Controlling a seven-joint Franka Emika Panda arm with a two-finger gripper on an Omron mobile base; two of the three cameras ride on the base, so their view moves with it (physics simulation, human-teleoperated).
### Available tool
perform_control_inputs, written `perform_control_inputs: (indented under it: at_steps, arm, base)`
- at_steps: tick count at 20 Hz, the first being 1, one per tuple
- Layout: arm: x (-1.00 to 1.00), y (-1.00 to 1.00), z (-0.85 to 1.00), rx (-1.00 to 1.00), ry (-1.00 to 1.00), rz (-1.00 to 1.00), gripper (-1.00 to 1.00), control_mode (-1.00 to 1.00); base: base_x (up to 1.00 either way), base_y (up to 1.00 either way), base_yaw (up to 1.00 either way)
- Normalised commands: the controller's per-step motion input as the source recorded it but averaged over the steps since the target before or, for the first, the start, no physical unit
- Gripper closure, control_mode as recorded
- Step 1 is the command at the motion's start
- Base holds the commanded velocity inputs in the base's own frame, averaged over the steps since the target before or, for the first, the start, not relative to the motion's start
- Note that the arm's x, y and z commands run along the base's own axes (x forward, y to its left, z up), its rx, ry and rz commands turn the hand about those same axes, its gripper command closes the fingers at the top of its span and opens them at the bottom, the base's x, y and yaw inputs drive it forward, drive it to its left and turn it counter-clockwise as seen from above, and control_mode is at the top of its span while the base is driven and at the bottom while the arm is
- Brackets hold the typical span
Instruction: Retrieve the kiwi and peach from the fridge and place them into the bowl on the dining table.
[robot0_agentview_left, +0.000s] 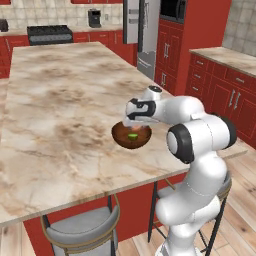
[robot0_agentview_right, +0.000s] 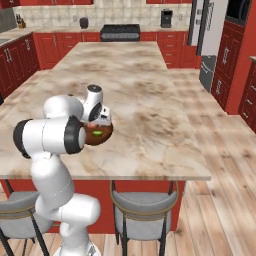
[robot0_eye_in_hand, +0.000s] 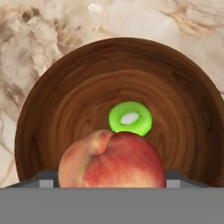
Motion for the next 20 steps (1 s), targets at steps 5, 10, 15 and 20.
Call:
perform_control_inputs:
  at_steps: [5,10,15,20]
  arm:
    - [0.37,0.10,-0.40,0.00,0.00,0.00,1.00,-1.00]
    - [0.36,0.06,-0.39,0.00,0.00,0.00,-1.00,-1.00]
    - [0.33,0.00,-0.10,0.00,0.00,0.00,-1.00,-1.00]
    - [-0.15,0.00,0.49,0.00,-0.01,0.00,-1.00,-1.00]
  base:
    - [0.00,0.00,0.00]
    - [0.00,0.00,0.00]
    - [0.00,0.00,0.00]
    - [0.00,0.00,0.00]
